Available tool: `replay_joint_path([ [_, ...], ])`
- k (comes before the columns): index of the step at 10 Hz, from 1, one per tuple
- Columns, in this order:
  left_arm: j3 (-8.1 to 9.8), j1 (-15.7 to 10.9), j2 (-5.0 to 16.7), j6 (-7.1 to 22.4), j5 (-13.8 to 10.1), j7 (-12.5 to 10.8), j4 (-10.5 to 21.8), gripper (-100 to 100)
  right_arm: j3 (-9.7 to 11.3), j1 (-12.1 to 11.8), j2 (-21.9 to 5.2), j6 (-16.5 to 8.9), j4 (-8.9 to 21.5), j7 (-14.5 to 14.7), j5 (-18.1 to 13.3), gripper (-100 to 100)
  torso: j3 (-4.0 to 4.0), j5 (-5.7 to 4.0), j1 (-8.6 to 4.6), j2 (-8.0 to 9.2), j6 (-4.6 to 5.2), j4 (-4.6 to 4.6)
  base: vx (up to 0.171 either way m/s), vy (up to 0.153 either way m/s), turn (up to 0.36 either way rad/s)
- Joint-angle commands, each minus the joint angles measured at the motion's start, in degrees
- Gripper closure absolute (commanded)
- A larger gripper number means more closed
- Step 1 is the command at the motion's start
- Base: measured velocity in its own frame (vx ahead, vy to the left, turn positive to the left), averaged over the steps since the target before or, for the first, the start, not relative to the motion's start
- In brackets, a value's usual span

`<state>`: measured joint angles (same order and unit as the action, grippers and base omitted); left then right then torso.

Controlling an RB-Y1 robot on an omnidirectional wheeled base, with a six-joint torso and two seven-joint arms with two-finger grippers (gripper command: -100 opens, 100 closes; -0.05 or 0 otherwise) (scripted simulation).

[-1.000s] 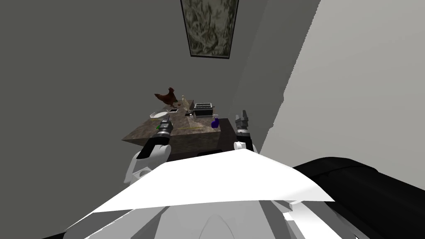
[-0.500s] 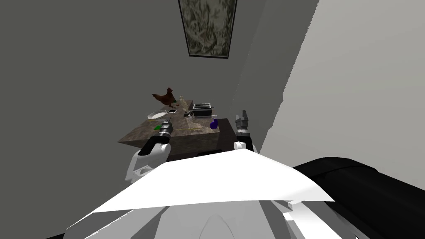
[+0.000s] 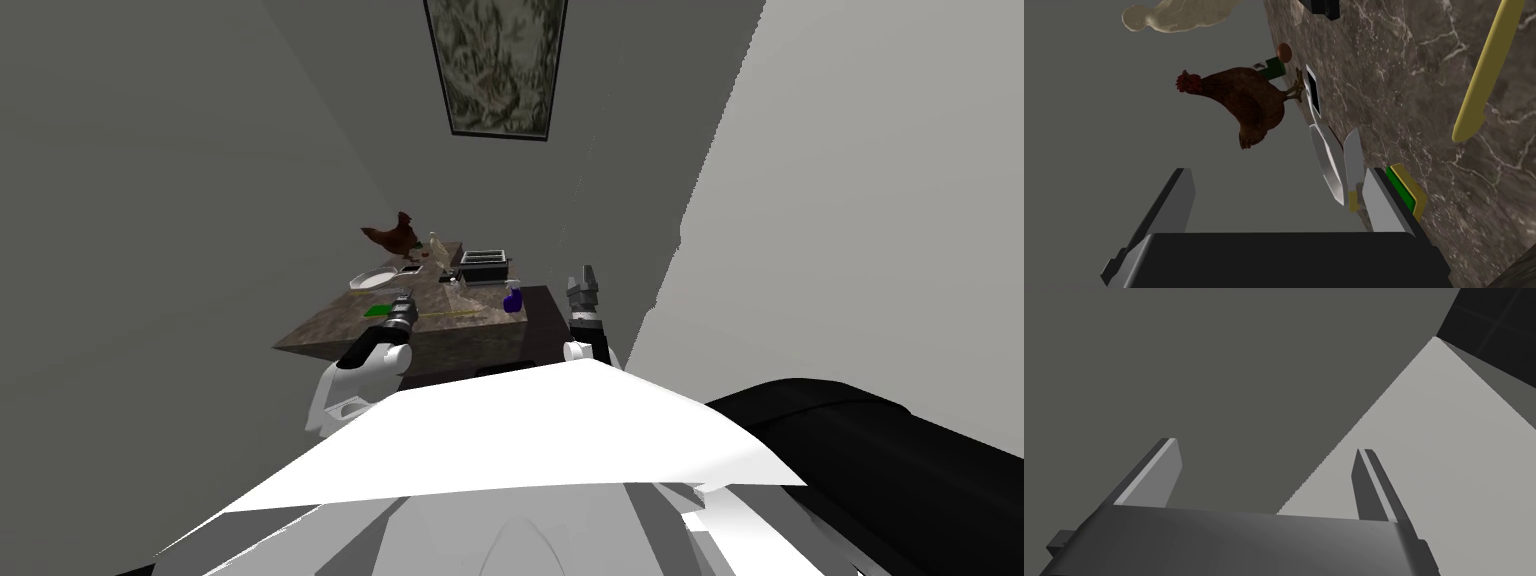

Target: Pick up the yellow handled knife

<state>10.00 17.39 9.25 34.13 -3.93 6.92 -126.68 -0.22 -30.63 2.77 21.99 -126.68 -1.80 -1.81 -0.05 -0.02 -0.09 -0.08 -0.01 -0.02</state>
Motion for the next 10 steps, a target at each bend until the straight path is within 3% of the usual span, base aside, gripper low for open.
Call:
replay_joint_path([
  [1,0.24,-0.4,-0.2,1.8,0.1,0.0,0.1,-100,0.0,0.0,0.0,0.0,0.0,0.0,0.0,0,0.00,0.00,0.00,0.00,0.00,0.00,0.021,-0.021,-0.007],
  [4,1.04,-1.5,-0.9,6.5,0.4,0.3,1.1,-100,0.0,0.0,0.0,0.0,0.0,0.0,0.0,0,0.01,0.00,0.02,0.02,-0.01,0.00,0.020,-0.023,-0.015],
  [5,1.04,-1.5,-0.9,6.6,0.4,0.3,1.1,-100,0.0,0.0,0.0,0.0,0.0,0.0,0.0,0,0.01,0.00,0.01,0.02,0.00,0.00,0.019,-0.022,-0.007],
  [10,2.54,-3.4,-2.3,15.5,0.9,0.7,2.8,-100,0.0,0.0,0.0,0.0,0.0,0.0,0.0,0,0.00,0.00,-0.01,-0.01,0.00,0.00,0.024,-0.030,-0.016],
])
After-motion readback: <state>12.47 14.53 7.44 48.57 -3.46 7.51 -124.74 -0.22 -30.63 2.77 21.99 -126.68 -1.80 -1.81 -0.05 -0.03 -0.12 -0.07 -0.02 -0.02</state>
